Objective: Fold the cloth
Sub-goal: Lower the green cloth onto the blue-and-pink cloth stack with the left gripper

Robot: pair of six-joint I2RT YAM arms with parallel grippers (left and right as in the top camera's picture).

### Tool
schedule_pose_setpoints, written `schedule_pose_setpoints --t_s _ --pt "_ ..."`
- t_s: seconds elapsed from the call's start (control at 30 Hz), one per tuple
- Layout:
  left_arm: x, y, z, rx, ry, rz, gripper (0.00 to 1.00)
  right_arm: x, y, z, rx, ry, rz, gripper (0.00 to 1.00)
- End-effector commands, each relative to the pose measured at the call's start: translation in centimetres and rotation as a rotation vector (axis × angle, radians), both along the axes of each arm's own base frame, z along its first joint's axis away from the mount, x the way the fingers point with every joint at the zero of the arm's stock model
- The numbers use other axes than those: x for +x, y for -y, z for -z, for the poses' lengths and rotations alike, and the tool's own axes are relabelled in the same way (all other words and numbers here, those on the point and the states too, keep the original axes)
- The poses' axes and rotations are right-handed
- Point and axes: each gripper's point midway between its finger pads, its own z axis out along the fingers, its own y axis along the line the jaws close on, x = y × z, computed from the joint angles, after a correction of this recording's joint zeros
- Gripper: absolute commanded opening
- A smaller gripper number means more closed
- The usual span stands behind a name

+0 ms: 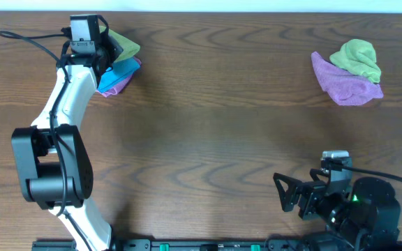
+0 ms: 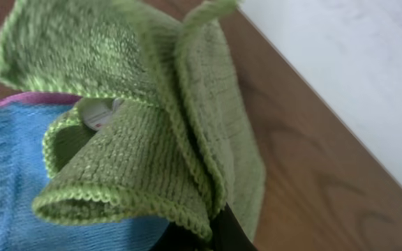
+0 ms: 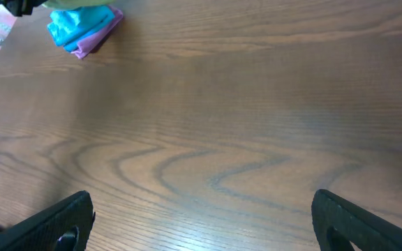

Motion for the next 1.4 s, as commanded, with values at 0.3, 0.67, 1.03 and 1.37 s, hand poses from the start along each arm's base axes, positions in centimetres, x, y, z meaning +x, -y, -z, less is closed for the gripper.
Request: schedule_pose_setpoints --t_s 0.3,0.67,1.03,1.37 --pt "-2.8 -3.7 1.5 0.107 -0.148 -0.084 0.11 0.0 0.0 0.1 0.013 -0.007 0.012 0.99" --pt "-4.7 -4.8 2.7 0.108 -0.234 -0.094 0.44 0.0 0.0 0.1 0.013 -0.007 0.012 0.99" --pt "-5.8 -4.6 2.8 0.120 -0.281 -0.066 0.67 0.0 0.0 0.1 0.013 -0.007 0.012 0.99" --pt "-6.2 -4.6 -1.1 0.134 -0.209 -0.060 0.79 0.0 0.0 0.1 0.013 -0.007 0.012 0.99"
